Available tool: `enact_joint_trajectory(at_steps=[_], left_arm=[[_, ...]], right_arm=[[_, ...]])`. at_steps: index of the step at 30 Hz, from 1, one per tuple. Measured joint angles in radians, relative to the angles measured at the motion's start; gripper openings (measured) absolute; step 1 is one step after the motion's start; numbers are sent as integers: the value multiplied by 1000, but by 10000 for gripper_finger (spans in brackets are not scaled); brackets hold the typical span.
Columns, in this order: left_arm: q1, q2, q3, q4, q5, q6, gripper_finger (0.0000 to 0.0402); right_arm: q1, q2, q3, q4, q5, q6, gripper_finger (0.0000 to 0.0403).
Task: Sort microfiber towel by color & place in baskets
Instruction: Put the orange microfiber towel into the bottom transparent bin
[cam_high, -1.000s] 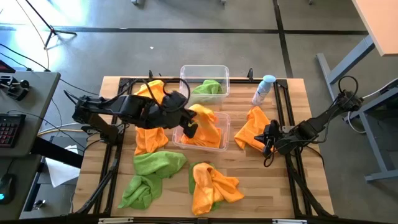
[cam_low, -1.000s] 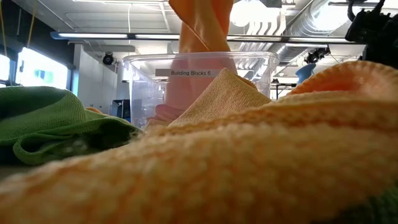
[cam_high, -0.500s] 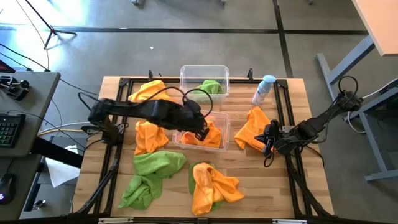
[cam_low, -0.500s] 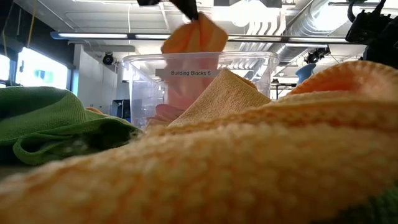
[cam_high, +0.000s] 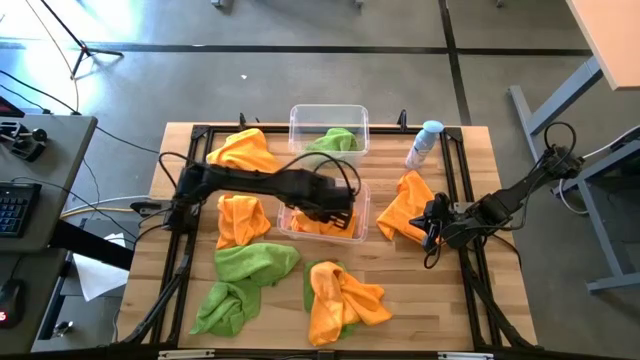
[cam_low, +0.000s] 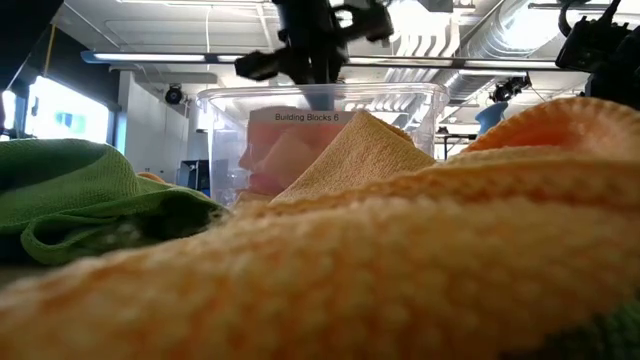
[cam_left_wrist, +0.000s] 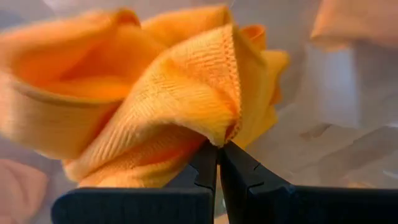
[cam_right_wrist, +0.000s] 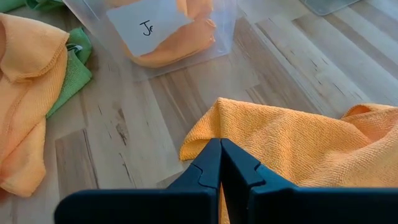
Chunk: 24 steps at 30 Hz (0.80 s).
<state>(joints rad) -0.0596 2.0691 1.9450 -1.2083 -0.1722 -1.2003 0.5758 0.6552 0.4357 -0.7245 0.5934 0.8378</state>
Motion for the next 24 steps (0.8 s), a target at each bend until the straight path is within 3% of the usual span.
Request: enact_joint_trajectory(at_steps=[9,13,24], left_arm=[[9,114,0,9,11,-39,0],[17,159,0,34,80,-64,0],[23,262,2,96,138,-98,8]], right_arm=[[0,0,0,0,0,-2,0],[0,0,0,0,0,-7,0],[0,0,0,0,-1,-5,0]])
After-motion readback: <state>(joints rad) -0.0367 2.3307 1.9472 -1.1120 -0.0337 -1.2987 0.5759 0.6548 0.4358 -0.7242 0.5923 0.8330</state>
